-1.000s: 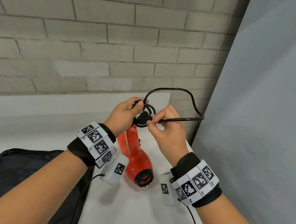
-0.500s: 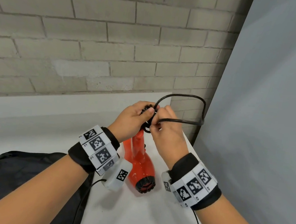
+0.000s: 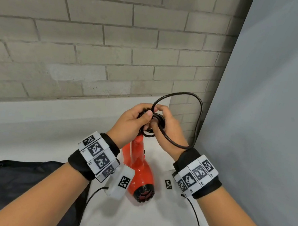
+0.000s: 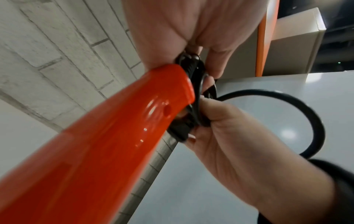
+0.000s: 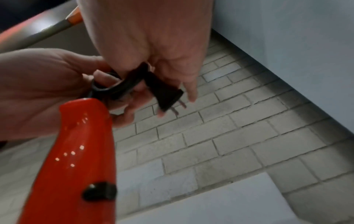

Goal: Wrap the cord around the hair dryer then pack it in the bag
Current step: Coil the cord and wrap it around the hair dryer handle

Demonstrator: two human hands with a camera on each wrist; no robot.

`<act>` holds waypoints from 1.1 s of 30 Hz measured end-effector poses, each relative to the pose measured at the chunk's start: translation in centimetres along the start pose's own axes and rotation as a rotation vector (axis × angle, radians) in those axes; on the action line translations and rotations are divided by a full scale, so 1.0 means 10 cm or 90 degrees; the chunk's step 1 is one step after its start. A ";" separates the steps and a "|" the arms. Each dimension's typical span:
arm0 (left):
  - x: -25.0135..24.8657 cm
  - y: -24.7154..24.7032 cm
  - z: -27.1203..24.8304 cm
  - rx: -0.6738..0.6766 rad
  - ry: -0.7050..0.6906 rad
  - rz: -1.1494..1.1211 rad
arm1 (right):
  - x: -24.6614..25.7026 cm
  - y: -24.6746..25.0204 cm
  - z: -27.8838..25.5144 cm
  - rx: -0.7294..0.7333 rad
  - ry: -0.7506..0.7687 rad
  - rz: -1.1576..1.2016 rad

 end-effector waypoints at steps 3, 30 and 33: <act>-0.03 0.07 0.04 -0.010 0.026 -0.038 | -0.14 0.04 -0.19 0.123 0.015 -0.013; 0.00 0.23 0.02 0.026 0.074 -0.058 | -0.72 0.05 -0.32 0.138 -0.220 -0.256; -0.01 0.21 0.00 0.006 0.060 -0.054 | -0.57 0.03 -0.26 0.170 -0.155 -0.222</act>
Point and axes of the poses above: each hand's wrist, its own z-axis towards the middle knuckle, its own y-axis out of the back of the hand, x = y × z, the point moved 4 cm from there along z, towards the middle knuckle, and after that the axes turned 15 degrees about y, right-handed, at the moved point
